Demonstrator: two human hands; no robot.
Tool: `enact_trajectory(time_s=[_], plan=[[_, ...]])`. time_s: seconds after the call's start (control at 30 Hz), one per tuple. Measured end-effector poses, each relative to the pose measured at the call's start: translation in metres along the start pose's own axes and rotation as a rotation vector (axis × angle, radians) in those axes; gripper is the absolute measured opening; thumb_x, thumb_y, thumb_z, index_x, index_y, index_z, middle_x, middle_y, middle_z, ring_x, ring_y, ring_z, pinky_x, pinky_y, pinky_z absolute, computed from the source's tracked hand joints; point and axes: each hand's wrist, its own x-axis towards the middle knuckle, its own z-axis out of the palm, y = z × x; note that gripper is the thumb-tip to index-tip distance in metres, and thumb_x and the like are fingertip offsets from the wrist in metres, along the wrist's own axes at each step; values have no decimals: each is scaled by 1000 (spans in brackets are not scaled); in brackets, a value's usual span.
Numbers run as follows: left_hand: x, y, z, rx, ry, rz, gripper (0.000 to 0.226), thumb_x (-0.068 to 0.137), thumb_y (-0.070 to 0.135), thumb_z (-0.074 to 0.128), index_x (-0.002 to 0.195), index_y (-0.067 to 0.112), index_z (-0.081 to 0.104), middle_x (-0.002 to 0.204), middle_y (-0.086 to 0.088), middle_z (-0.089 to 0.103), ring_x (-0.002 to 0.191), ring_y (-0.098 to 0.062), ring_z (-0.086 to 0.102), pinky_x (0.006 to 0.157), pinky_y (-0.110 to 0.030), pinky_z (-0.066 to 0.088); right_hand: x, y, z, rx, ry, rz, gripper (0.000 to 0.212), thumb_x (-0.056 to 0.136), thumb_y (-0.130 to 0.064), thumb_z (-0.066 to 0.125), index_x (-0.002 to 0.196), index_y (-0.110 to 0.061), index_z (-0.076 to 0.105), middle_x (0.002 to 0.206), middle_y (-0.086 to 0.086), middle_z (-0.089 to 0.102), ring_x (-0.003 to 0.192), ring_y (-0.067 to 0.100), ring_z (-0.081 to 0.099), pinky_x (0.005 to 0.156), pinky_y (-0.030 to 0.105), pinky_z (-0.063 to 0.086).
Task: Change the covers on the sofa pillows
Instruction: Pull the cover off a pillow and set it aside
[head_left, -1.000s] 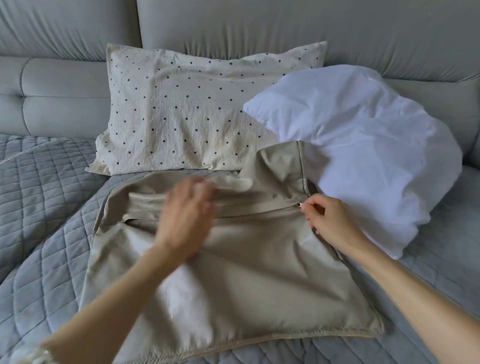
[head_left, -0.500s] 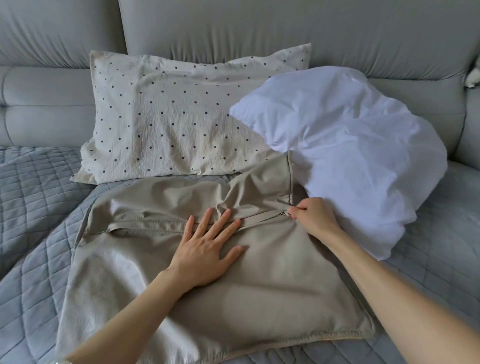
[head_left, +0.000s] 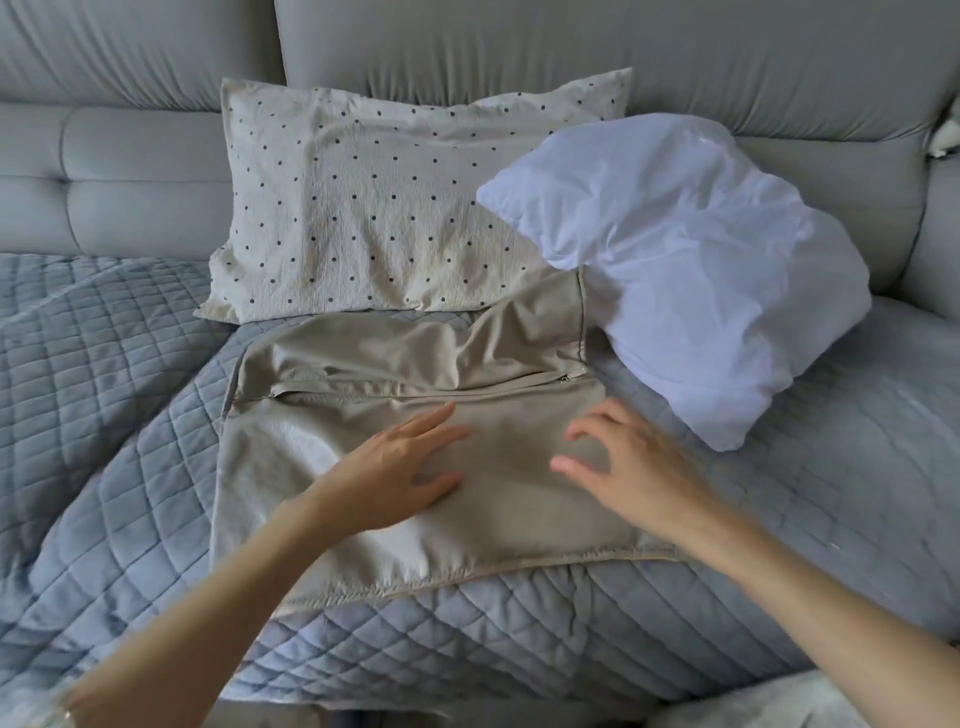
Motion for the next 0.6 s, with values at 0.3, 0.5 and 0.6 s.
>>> enact_trajectory(time_s=[0.3,0.5,0.6], plan=[[-68,14,28,488,107,137,86,35,59,81,110,35,48,93,5,61,73,-13,61,51,-26,53,-49,0,23,-428,-224,-248,59,81,-41,67,131,-23,41,126,-1,40,113,19,47,82,36,48],[-74,17,-25,375,305,-100,23,92,32,50,112,26,61,106,5,63,90,-22,64,63,-33,50,-39,9,-18,-183,89,-30,26,89,-11,54,110,-20,66,109,-1,65,89,19,64,65,26,46],[-75,17,-64,301,606,-187,27,89,41,54,81,19,66,79,3,64,71,-24,64,47,-25,32,-28,-2,-52,61,209,79,22,94,-26,52,108,-22,67,104,-1,69,98,22,62,78,32,46]])
